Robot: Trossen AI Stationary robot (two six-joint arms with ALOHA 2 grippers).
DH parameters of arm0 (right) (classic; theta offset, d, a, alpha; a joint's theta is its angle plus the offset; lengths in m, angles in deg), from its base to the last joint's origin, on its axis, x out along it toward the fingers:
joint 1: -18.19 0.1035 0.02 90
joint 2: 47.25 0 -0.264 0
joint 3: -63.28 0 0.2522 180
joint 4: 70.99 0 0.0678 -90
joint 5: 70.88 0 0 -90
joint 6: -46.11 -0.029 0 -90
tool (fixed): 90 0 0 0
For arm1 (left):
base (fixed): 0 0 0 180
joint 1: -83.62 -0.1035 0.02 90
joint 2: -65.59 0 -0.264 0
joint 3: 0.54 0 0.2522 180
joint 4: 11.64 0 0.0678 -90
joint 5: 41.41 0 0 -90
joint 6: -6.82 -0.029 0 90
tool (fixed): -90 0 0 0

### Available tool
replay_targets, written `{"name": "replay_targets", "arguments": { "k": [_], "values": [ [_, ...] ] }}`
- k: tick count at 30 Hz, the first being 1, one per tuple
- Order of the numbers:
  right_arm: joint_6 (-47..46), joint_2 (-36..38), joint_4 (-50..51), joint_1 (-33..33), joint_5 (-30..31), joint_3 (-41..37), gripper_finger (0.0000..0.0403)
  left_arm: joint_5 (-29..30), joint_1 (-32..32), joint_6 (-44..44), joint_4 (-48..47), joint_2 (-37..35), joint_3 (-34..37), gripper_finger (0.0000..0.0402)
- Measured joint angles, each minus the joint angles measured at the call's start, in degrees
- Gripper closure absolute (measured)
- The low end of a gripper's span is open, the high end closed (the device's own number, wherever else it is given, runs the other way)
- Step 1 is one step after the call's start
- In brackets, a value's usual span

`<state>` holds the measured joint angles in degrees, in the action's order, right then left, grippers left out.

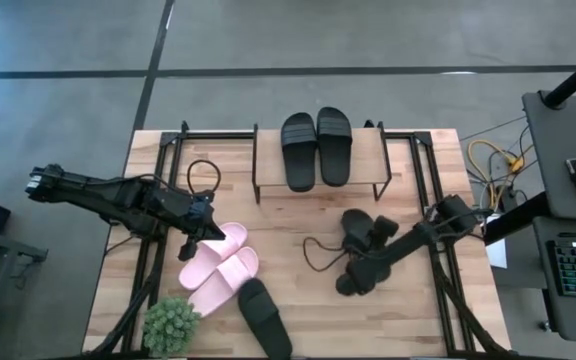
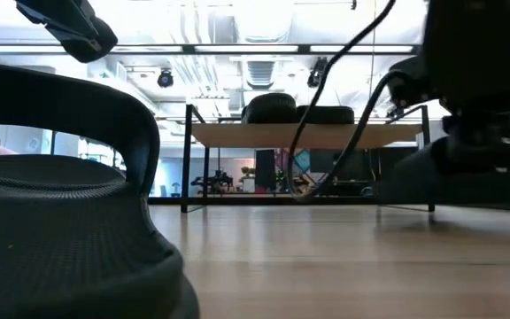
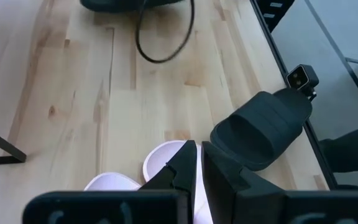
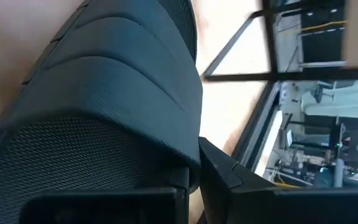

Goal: Pick and place slides into the shelf
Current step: Put the right black slide under the shelf

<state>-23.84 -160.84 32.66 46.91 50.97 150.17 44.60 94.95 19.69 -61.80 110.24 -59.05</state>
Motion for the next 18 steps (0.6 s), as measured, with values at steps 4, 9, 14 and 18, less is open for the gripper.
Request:
{"name": "replay_targets", "arguments": {
  "k": [4, 9, 14, 18],
  "values": [
    [-0.42, 1.53, -0.26, -2.99, 1.36, -0.94, 0.039, 0.0, 0.02, 0.24, 0.04, 0.22, 0.0, 0.0391],
    [-0.06, 1.32, -4.01, -5.65, 0.63, -2.56, 0.039, 0.0, 0.02, 0.3, -0.01, 0.5, 0.0, 0.0391],
    [0.98, 1.15, -8.05, -7.15, -0.73, -4.05, 0.0381, 0.0, 0.02, 0.36, -0.04, 0.72, -0.02, 0.0391],
    [1.5, 1.21, -8.13, -7.36, -0.77, -4.59, 0.0341, 0.0, 0.02, 0.46, -0.03, 0.7, -0.02, 0.0391]
  ]
}}
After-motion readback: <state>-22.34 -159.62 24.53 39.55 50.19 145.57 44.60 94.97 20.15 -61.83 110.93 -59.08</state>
